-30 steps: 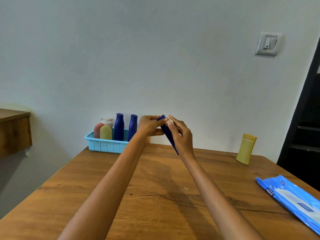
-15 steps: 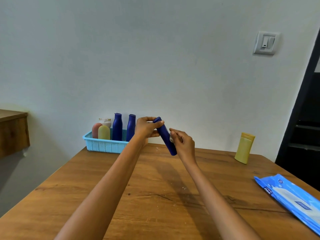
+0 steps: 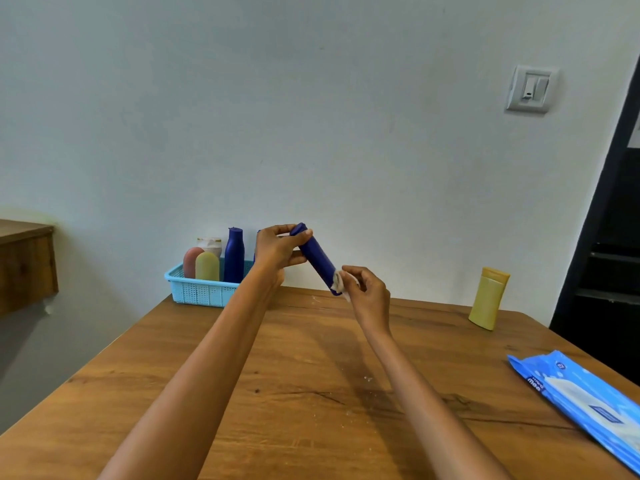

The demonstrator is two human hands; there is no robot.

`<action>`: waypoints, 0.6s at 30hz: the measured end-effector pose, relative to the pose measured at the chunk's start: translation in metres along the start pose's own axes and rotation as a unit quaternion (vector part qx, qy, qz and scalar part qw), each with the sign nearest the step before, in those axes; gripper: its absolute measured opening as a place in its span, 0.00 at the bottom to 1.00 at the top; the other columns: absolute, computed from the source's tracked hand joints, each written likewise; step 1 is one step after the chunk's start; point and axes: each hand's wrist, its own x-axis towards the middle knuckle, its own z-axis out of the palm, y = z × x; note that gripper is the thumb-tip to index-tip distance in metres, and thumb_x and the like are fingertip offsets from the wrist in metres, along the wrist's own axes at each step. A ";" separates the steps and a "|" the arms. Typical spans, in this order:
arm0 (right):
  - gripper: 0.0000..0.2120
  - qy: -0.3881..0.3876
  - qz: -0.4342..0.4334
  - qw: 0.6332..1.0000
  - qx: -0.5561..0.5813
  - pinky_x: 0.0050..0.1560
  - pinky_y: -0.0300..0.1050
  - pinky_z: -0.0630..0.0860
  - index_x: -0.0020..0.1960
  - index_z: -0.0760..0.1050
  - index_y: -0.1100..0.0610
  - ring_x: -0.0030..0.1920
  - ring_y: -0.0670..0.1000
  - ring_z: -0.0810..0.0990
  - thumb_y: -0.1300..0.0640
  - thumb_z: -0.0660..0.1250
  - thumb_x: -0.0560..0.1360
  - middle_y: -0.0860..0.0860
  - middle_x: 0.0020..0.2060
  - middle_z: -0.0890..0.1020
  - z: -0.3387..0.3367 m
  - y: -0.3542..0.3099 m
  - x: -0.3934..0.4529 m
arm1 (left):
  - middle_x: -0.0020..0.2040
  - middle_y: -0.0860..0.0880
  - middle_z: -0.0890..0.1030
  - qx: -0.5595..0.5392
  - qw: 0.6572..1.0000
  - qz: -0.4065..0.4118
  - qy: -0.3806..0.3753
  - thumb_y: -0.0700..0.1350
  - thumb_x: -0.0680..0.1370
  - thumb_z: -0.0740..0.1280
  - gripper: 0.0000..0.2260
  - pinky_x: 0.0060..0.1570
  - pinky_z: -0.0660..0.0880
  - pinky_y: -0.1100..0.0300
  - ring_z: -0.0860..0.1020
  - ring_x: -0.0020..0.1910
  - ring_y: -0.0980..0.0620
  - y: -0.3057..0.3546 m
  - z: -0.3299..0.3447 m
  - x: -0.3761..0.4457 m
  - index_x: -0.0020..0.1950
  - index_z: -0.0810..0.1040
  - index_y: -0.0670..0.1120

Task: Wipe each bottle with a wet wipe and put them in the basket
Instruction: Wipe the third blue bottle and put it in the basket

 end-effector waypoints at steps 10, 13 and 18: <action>0.11 0.050 0.070 0.996 0.003 0.37 0.31 0.73 0.57 0.77 0.55 0.50 0.48 0.80 0.56 0.67 0.76 0.50 0.51 0.82 -0.003 -0.003 0.013 | 0.49 0.42 0.79 0.038 0.996 -0.040 -0.069 0.38 0.72 0.72 0.14 0.34 0.81 0.61 0.81 0.42 0.48 -0.006 0.020 -0.009 0.55 0.72 0.41; 0.09 0.066 0.001 0.998 0.023 0.43 0.32 0.75 0.56 0.77 0.54 0.51 0.45 0.80 0.54 0.66 0.77 0.47 0.51 0.82 0.002 -0.027 0.015 | 0.48 0.41 0.80 0.038 0.994 -0.043 -0.089 0.38 0.72 0.72 0.13 0.36 0.81 0.59 0.81 0.42 0.47 -0.007 0.026 -0.013 0.54 0.73 0.41; 0.10 0.025 -0.100 0.994 0.024 0.46 0.27 0.73 0.55 0.78 0.56 0.52 0.42 0.78 0.54 0.65 0.77 0.48 0.50 0.81 0.010 -0.042 0.010 | 0.44 0.44 0.80 -0.001 0.998 -0.029 -0.058 0.38 0.73 0.72 0.14 0.36 0.81 0.59 0.82 0.39 0.48 -0.003 0.020 -0.009 0.56 0.75 0.40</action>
